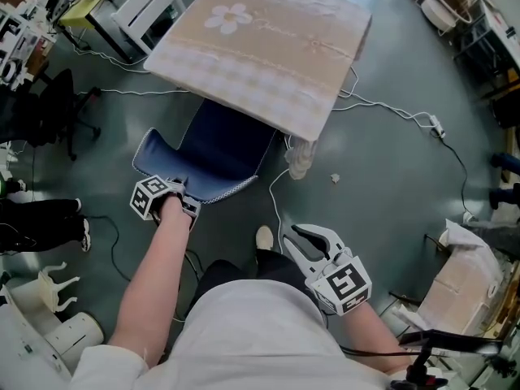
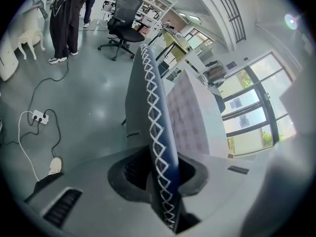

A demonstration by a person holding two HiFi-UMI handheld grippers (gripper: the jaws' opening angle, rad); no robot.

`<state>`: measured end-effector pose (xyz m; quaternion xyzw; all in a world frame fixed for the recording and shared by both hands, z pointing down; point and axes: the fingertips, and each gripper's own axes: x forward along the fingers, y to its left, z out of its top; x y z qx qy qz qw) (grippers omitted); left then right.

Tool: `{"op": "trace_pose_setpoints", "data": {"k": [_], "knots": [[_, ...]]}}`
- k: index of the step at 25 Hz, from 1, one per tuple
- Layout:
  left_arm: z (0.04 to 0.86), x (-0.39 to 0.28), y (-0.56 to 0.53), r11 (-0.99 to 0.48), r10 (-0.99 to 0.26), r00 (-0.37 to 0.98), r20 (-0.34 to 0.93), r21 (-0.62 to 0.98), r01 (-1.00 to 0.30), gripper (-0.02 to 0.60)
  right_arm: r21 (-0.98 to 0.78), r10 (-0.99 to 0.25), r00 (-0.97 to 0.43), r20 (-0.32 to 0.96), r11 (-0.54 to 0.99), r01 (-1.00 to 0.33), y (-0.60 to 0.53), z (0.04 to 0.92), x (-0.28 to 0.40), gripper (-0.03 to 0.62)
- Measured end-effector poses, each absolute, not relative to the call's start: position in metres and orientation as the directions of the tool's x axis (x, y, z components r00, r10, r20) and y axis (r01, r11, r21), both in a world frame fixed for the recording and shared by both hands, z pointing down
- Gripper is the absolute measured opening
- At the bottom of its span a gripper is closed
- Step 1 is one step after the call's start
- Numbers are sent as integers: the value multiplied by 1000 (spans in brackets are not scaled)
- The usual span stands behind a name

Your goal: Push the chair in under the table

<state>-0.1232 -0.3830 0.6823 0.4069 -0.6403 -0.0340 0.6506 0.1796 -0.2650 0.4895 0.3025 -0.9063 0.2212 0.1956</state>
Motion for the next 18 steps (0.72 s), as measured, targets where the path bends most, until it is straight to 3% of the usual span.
{"op": "trace_pose_setpoints", "data": {"k": [6, 11, 18], "knots": [[684, -125, -384, 650, -551, 182, 815, 555, -518, 124, -282, -445, -754, 483, 736, -615, -271, 489, 171, 100], [673, -136, -376, 662, -517, 121, 848, 485, -572, 215, -280, -412, -781, 470, 769, -575, -270, 489, 154, 100], [608, -153, -376, 519, -666, 82, 742, 539, -663, 227, -291, -344, -813, 470, 809, -511, -263, 502, 128, 100]]}}
